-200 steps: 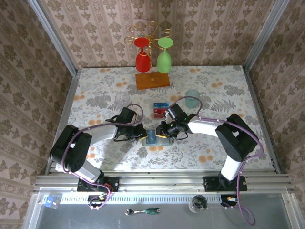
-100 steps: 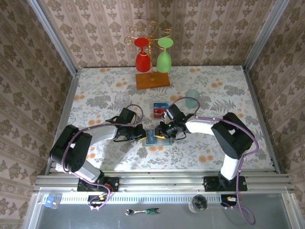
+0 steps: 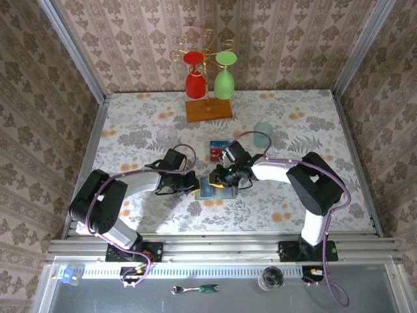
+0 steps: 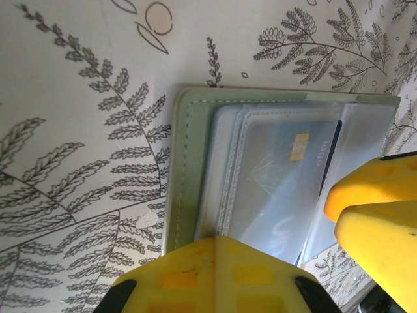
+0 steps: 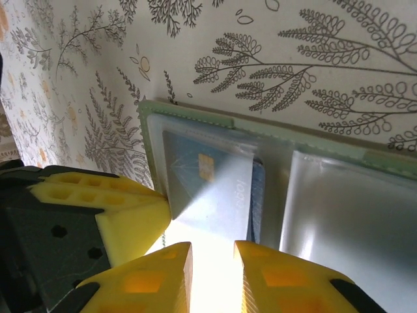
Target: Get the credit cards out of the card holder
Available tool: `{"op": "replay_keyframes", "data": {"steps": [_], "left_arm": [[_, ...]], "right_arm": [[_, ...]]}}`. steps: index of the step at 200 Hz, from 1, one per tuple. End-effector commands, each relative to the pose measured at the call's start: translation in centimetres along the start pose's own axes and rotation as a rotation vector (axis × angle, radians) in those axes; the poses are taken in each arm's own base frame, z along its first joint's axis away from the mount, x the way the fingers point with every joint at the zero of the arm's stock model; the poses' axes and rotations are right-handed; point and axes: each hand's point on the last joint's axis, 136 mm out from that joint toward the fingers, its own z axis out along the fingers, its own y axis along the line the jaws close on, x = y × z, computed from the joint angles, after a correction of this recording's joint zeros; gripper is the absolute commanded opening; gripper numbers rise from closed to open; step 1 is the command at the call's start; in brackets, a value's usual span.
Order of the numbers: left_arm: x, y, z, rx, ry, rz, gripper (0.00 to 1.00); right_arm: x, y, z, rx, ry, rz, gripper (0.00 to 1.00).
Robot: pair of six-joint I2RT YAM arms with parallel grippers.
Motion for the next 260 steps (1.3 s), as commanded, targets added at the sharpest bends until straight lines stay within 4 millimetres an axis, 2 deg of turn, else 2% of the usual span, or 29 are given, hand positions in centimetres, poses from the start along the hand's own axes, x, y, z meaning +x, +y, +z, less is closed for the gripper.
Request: {"op": "replay_keyframes", "data": {"steps": [1,101,154,189,235,260], "left_arm": [[0.8,1.8,0.4,-0.044,0.023,-0.013,0.05],[0.9,1.8,0.3,-0.04,0.022,-0.017,0.05],[0.9,1.7,0.3,-0.034,0.024,-0.017,0.05],[0.9,1.6,0.2,-0.033,0.023,-0.02,0.05],[1.0,1.7,0.2,-0.034,0.024,-0.02,0.05],[0.9,1.6,0.2,-0.033,0.024,-0.02,0.05]], "right_arm": [[-0.1,0.4,0.6,-0.011,0.016,-0.005,0.24],[0.2,-0.8,0.6,0.047,0.012,-0.004,0.29],[0.5,0.1,1.3,0.002,0.034,-0.004,0.21],[0.5,0.2,1.7,-0.016,0.04,0.006,0.21],[0.8,-1.2,1.1,0.07,0.03,0.004,0.3],[0.8,-1.7,0.4,0.116,0.018,-0.011,0.31]]}}
